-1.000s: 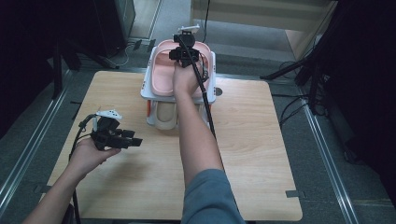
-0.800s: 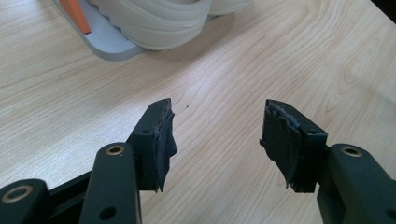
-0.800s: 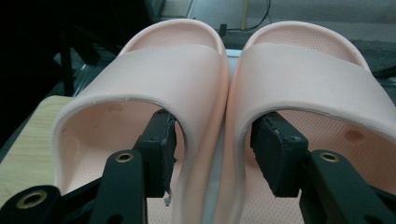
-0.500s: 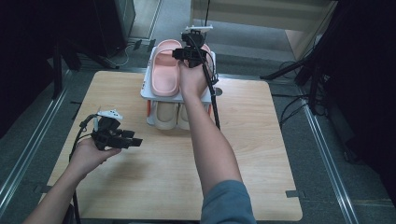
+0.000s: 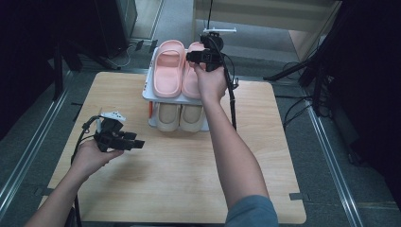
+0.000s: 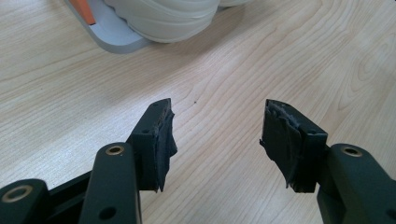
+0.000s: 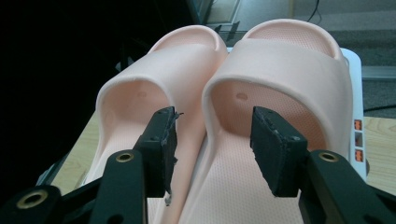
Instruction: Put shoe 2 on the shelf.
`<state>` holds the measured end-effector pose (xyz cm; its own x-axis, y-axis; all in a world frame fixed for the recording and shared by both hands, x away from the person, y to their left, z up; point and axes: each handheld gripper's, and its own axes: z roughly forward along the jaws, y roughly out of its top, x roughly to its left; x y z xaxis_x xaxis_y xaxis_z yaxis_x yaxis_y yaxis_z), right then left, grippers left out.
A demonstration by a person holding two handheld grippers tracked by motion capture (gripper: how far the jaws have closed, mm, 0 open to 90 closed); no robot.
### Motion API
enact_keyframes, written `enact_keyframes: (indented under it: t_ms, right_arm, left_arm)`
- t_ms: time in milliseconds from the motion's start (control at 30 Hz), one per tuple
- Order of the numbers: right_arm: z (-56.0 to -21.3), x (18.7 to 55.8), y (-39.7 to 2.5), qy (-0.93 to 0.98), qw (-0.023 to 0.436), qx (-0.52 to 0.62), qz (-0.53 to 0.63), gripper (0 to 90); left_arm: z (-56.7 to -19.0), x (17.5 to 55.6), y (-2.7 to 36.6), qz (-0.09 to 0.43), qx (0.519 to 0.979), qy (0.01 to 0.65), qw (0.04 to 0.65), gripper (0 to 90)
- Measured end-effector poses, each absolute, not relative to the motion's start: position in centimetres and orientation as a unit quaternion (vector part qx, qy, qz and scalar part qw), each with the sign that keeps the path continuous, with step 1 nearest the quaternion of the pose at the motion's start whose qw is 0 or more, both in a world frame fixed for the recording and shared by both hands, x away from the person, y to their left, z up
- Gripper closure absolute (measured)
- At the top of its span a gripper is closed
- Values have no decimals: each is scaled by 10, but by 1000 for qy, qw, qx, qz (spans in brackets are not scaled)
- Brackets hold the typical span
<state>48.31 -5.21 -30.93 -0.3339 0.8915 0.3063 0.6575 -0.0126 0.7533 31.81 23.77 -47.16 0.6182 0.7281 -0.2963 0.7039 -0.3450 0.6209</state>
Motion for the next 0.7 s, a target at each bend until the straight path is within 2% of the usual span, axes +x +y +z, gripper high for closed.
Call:
enact_keyframes:
  t_ms: [233, 700]
  right_arm:
    - [-311, 465, -68, 711, 114, 522, 457, 576]
    - [-323, 410, -113, 747, 81, 442, 490, 591]
  left_arm:
    - [-473, 318, 238, 18, 819, 438, 370, 433]
    - [-475, 319, 231, 25, 825, 434, 361, 433]
